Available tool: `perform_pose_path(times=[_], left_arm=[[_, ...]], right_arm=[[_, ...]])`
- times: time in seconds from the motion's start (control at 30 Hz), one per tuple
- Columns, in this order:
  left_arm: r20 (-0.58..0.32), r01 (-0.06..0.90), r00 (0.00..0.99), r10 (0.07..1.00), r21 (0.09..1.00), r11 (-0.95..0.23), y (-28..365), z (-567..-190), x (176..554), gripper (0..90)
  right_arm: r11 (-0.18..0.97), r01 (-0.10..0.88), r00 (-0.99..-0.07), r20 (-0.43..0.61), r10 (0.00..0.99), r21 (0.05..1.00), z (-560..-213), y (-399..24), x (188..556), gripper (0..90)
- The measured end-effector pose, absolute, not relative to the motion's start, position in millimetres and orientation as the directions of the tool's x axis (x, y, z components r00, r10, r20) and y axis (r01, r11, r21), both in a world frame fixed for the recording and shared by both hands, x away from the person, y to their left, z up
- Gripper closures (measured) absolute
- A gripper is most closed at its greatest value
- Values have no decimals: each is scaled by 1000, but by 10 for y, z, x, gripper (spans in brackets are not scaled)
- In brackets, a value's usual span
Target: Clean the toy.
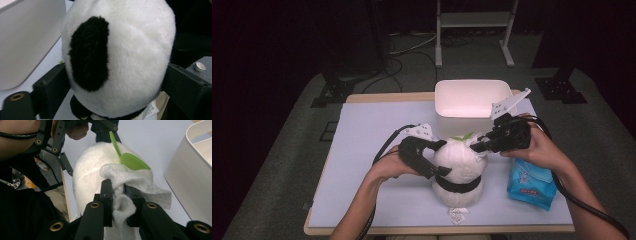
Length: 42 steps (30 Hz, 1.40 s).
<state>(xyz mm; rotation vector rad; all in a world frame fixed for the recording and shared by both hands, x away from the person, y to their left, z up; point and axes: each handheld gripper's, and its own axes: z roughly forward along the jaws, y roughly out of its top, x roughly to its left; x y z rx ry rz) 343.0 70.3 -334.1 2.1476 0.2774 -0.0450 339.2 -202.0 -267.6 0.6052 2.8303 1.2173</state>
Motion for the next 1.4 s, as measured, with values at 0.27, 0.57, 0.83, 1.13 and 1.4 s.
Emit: perform_pose_path(times=[0.27,0.57,0.83,1.13,1.4], left_arm=[[-104,197,975,198,822,-534,727,-3246,3411,330],[-51,168,975,216,806,-568,809,-3050,3366,351],[-7,131,980,199,774,-620,759,-2959,3304,351],[-37,151,980,196,779,-609,714,-3068,3316,287],[-77,185,976,206,791,-583,692,-3156,3340,140]], right_arm=[[607,344,-924,142,356,716,-2640,-2043,3387,780],[593,336,-926,141,350,732,-2593,-2023,3386,779],[600,297,-941,119,318,743,-2467,-1889,3366,779],[637,299,-942,114,315,711,-2541,-1807,3387,780],[634,332,-930,129,344,699,-2636,-1941,3384,781]])
